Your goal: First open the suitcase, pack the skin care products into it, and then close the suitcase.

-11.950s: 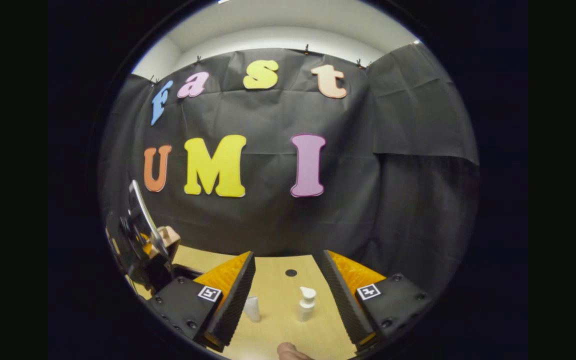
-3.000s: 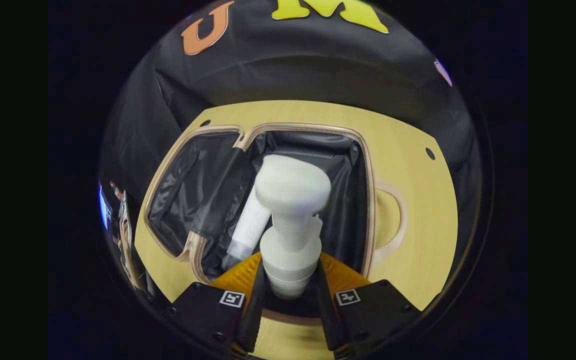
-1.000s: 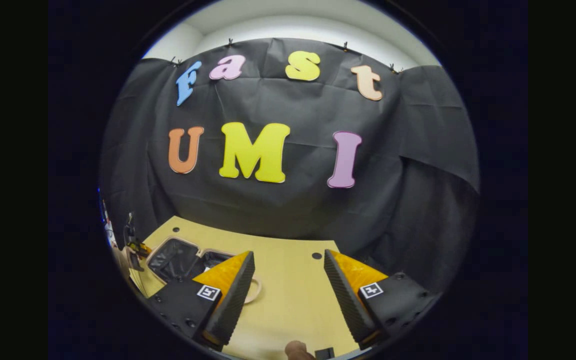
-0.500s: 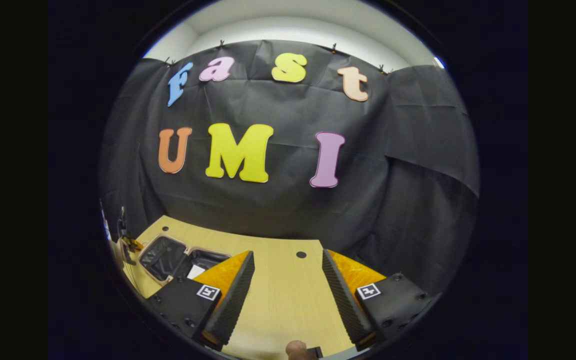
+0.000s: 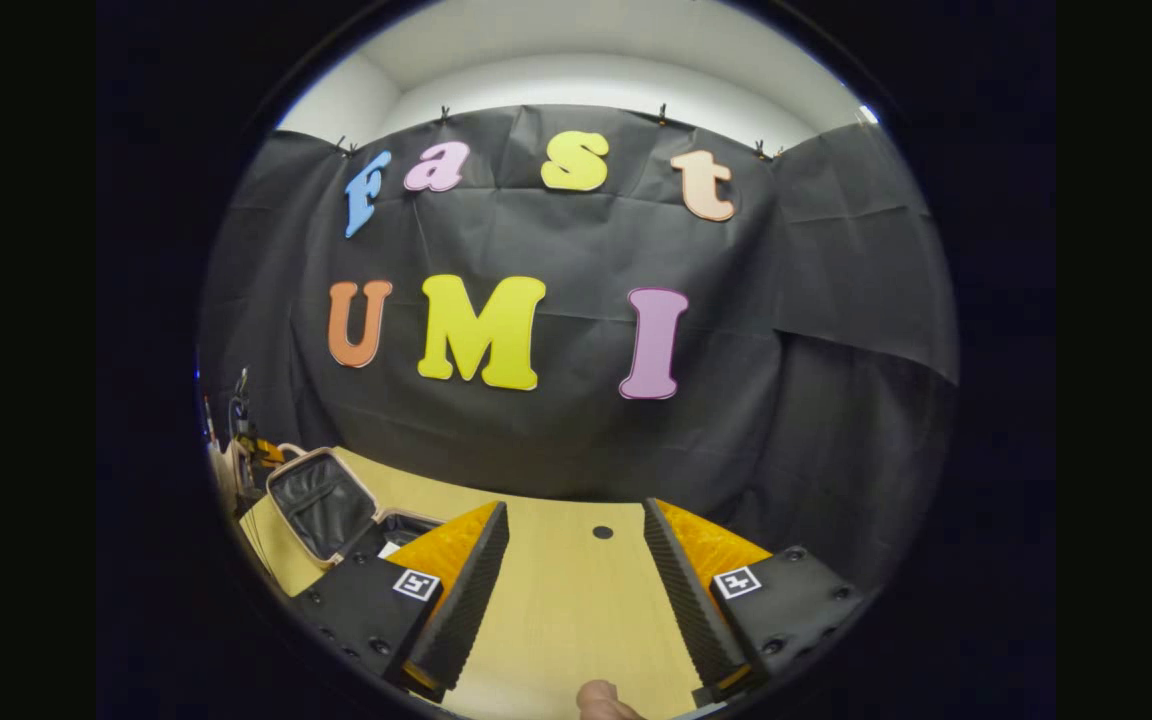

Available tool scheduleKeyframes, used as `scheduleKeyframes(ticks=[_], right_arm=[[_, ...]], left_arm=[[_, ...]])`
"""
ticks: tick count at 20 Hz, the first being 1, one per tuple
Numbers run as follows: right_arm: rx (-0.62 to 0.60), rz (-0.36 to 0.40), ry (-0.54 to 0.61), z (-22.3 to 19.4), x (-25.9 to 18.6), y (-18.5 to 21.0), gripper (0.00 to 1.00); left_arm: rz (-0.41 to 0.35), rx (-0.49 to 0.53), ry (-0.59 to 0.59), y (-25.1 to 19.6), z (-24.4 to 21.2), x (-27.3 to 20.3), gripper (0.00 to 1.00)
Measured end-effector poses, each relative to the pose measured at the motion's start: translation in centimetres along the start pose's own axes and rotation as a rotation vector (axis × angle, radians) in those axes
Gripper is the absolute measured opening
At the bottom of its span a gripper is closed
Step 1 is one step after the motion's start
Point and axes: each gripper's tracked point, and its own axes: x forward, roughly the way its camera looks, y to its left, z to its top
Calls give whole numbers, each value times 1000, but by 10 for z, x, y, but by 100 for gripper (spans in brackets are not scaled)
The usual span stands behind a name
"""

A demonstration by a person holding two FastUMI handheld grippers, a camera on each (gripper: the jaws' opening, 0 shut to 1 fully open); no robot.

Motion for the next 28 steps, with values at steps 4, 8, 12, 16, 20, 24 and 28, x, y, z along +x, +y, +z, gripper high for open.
scheduleKeyframes(ticks=[4, 8, 12, 16, 20, 24, 28], right_arm=[[17, 13, -14, 1, 5, -22, 81], [35, 37, -9, -1, 8, -41, 81], [42, 62, -2, -1, 9, -57, 81], [37, 102, 6, -4, 8, -60, 80], [43, 141, 17, -7, 10, -56, 81], [48, 130, 35, -14, 15, -71, 80], [62, 108, 61, -22, 20, -82, 80]], left_arm=[[-43, 77, -53, -56, 1, -24, 3], [-111, 135, -67, -124, -12, -41, 3], [-178, 191, -55, -181, -39, -51, 3], [-260, 189, -22, -224, -77, -57, 3], [-333, 166, 45, -260, -117, -58, 3], [-381, 153, 131, -288, -164, -51, 3], [-388, 200, 231, -310, -218, -39, 3]])
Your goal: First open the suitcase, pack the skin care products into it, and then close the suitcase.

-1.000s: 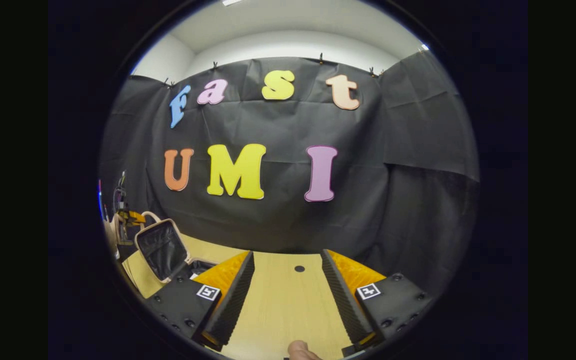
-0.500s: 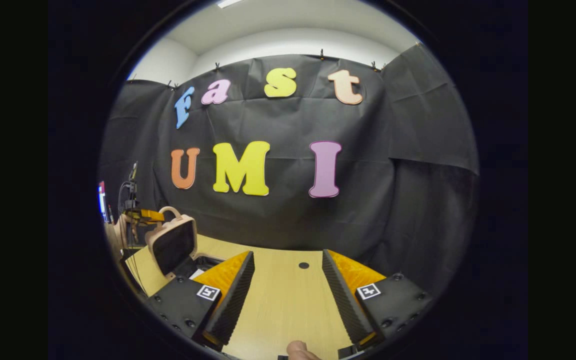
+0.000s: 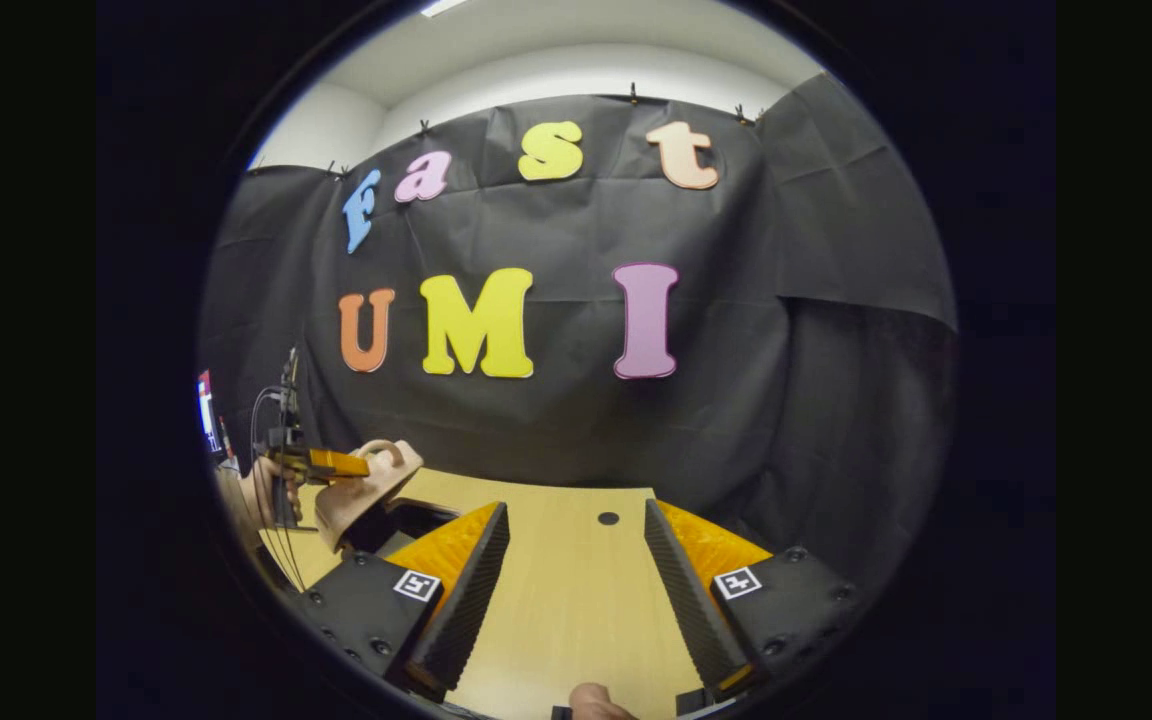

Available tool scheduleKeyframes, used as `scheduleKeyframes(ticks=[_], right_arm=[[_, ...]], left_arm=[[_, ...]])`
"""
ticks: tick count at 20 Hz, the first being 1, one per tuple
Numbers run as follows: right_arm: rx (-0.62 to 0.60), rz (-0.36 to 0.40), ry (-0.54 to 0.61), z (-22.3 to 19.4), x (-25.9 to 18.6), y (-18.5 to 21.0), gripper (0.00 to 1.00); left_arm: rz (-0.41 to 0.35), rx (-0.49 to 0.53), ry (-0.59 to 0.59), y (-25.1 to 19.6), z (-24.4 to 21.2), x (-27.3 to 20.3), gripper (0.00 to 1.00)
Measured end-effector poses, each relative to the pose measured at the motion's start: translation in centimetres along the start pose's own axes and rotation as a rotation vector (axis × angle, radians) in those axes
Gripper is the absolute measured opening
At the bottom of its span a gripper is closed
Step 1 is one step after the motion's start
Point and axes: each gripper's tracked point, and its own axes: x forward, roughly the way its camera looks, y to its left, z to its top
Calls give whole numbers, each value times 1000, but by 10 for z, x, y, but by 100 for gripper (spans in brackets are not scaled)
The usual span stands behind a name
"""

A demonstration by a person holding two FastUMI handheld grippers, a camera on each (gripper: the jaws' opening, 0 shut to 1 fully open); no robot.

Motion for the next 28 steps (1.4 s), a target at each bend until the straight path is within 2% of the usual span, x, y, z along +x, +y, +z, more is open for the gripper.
scheduleKeyframes(ticks=[6, 11, 18, 19, 21, 23, 24, 25, 26, 28], right_arm=[[11, -39, 33, -12, 6, -21, 80], [38, -81, 47, -18, 7, -42, 80], [39, -114, 75, -28, 13, -58, 80], [40, -119, 86, -31, 16, -58, 80], [47, -124, 101, -34, 21, -54, 80], [48, -132, 104, -33, 27, -48, 80], [45, -132, 98, -31, 30, -44, 80], [35, -130, 91, -29, 35, -36, 80], [17, -122, 86, -27, 39, -28, 80], [1, -96, 86, -25, 47, -5, 80]], left_arm=[[61, 131, 164, -9, -71, 37, 3], [179, 294, 286, 2, -128, 61, 3], [270, 420, 348, 10, -156, 80, 4], [271, 439, 363, 5, -157, 79, 8], [293, 436, 361, -5, -159, 78, 31], [325, 410, 328, -13, -150, 68, 69], [353, 418, 278, -16, -133, 59, 77], [389, 441, 226, -16, -114, 49, 95], [412, 466, 177, -17, -94, 38, 100], [435, 491, 79, -22, -54, 13, 100]])
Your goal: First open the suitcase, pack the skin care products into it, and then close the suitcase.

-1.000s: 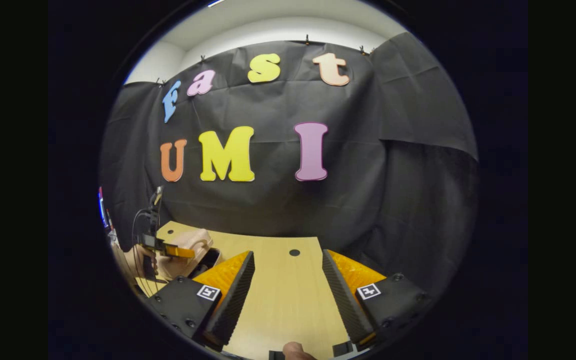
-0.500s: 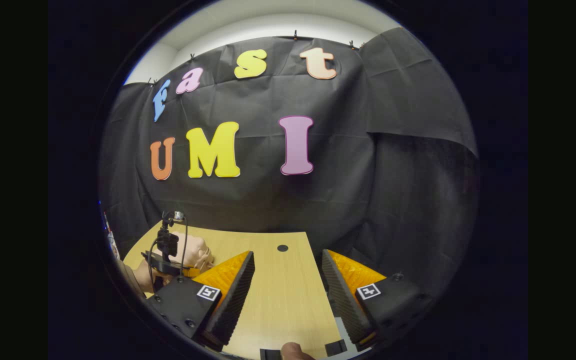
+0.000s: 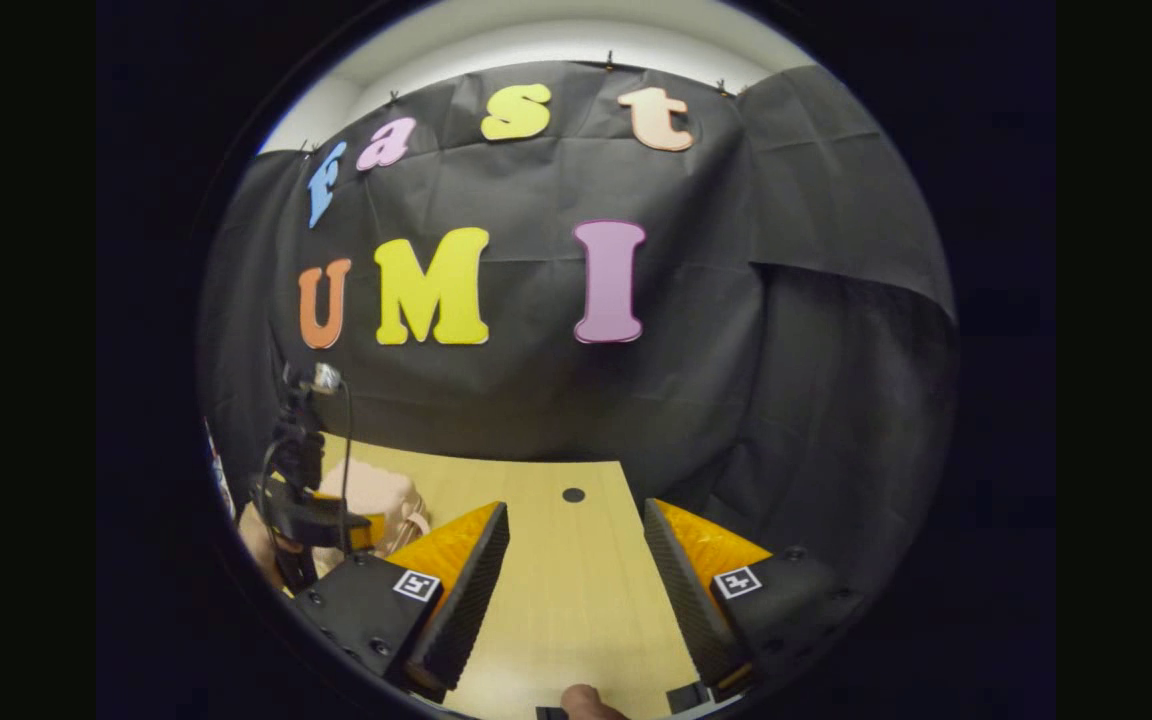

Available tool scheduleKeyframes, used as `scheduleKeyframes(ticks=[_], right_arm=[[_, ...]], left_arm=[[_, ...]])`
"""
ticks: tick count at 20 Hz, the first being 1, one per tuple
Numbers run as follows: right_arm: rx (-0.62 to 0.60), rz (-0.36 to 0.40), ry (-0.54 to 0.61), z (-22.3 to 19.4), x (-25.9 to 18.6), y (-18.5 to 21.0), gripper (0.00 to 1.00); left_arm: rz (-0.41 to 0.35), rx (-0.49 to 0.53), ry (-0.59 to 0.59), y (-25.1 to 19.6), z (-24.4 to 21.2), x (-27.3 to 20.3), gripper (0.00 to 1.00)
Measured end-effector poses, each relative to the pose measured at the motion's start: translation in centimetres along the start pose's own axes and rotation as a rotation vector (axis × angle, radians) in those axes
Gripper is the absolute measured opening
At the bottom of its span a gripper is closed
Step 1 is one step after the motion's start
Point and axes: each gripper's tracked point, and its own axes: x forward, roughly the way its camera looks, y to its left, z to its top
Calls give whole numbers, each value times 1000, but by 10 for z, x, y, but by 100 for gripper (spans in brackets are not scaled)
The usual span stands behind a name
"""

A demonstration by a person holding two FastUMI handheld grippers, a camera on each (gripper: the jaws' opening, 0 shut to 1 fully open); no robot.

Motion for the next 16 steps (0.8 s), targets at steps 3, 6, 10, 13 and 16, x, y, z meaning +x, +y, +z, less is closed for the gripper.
scheduleKeyframes(ticks=[3, 6, 10, 13, 16], right_arm=[[-13, 30, -38, 16, 5, 35, 80], [-14, 47, -99, 35, 4, 64, 80], [-23, 73, -161, 56, 2, 100, 81], [-25, 71, -178, 64, 2, 118, 80], [-30, 88, -200, 76, 0, 140, 80]], left_arm=[[48, -6, -146, 23, 54, -48, 100], [88, 8, -278, 44, 92, -89, 100], [94, 3, -414, 66, 127, -135, 99], [100, -2, -481, 80, 136, -153, 99], [104, 11, -512, 84, 141, -164, 99]])
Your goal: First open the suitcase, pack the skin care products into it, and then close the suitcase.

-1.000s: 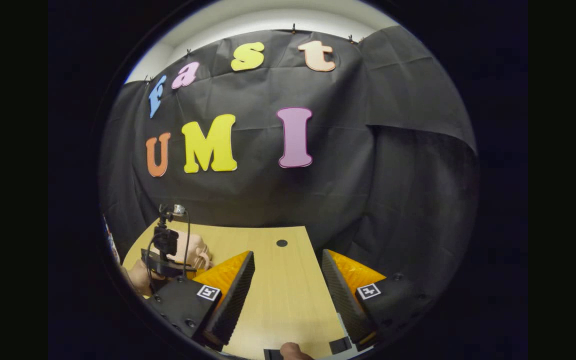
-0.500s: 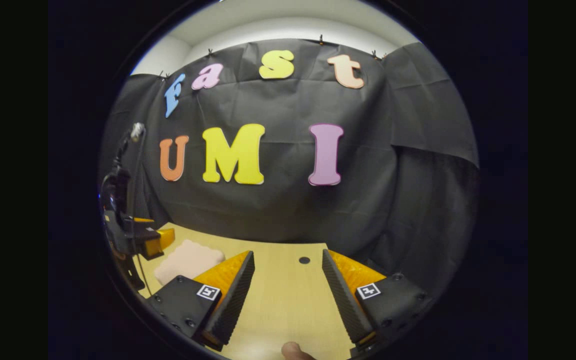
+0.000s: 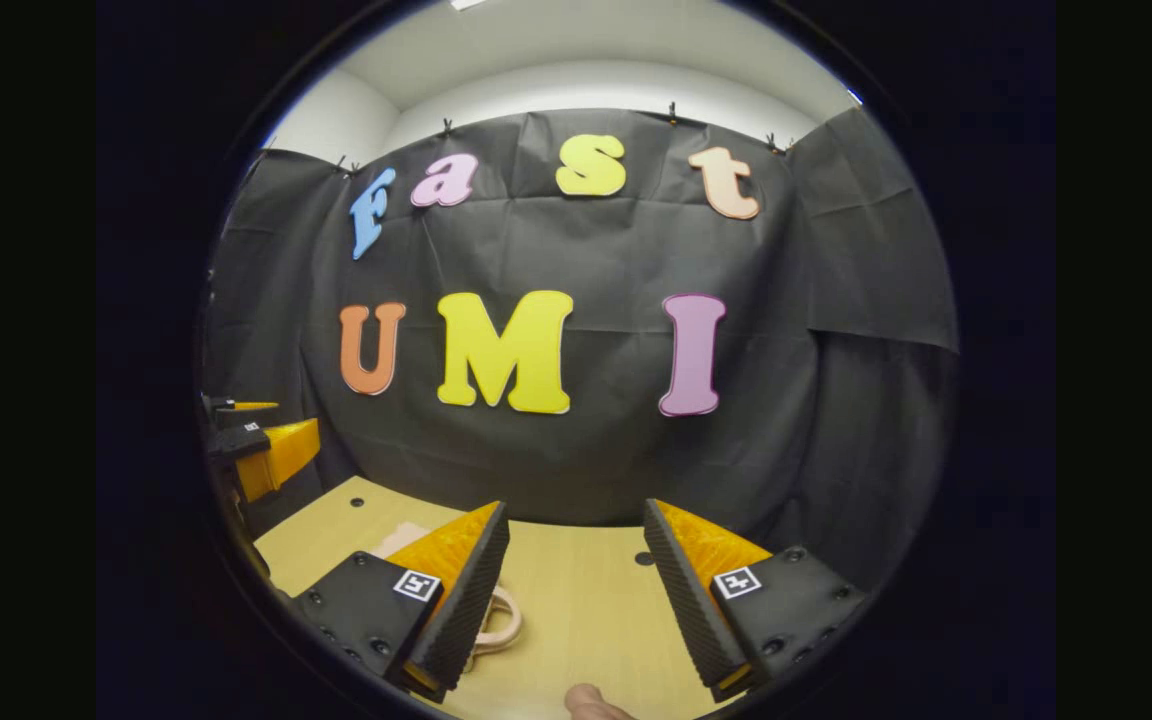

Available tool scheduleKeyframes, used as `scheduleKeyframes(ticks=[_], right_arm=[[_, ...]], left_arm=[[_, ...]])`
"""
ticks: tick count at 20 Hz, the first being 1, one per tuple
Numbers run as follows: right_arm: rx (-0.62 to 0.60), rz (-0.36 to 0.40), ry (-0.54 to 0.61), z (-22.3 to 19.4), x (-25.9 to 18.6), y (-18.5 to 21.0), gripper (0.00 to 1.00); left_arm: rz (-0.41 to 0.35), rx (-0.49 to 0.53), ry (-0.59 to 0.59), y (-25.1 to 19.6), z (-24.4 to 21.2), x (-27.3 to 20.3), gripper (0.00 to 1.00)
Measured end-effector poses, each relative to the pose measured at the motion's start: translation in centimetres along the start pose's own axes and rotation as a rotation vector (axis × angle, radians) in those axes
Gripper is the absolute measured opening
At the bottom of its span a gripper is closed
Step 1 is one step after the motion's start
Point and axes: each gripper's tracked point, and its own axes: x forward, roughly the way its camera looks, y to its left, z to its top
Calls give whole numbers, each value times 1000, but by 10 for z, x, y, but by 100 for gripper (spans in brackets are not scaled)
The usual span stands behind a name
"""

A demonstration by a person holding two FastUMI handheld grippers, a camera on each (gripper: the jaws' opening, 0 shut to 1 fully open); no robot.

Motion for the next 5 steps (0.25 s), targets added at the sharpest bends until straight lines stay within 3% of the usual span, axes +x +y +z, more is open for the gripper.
scheduleKeyframes(ticks=[5], right_arm=[[-23, 14, -22, 9, 11, 27, 80]], left_arm=[[-3, -16, 20, 19, -12, 4, 99]])
